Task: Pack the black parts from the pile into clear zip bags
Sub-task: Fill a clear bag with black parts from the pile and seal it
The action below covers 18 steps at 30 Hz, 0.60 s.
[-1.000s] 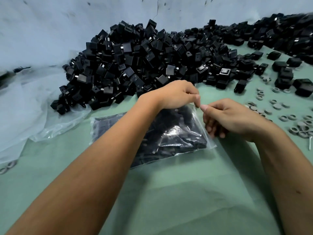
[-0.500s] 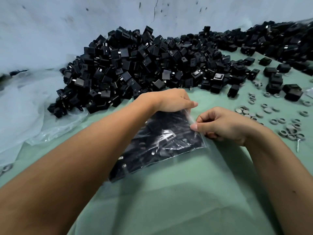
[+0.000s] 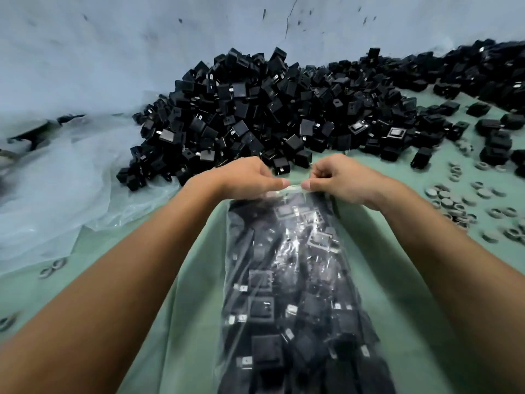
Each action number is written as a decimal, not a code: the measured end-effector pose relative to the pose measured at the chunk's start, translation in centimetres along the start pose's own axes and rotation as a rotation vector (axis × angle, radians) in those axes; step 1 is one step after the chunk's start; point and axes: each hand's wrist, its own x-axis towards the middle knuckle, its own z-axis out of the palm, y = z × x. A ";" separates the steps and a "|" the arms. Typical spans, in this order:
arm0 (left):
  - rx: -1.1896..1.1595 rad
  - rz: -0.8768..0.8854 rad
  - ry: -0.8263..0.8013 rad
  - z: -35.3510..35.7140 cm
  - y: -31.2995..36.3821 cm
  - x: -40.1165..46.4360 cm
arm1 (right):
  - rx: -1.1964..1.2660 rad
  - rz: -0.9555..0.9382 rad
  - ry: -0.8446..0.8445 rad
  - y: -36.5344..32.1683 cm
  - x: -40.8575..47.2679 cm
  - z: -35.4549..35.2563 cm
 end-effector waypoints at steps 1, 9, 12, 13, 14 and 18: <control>-0.016 -0.008 0.000 0.0 -0.6 -0.4 | -0.007 -0.014 -0.004 -0.3 0.2 0.4; -0.421 0.099 0.092 2.7 -0.1 0.9 | -0.059 -0.045 0.236 0.8 -1.2 1.8; -0.470 0.119 0.095 3.3 0.5 1.8 | -0.109 -0.022 0.359 1.6 -1.7 1.9; -0.477 0.118 0.081 3.4 0.6 2.0 | -0.134 -0.006 0.372 1.8 -1.8 1.7; -0.480 0.118 0.063 3.3 0.6 2.1 | -0.164 0.012 0.364 2.0 -1.9 1.6; -0.374 0.126 0.058 3.4 1.1 2.5 | -0.193 0.056 0.282 2.1 -2.1 1.3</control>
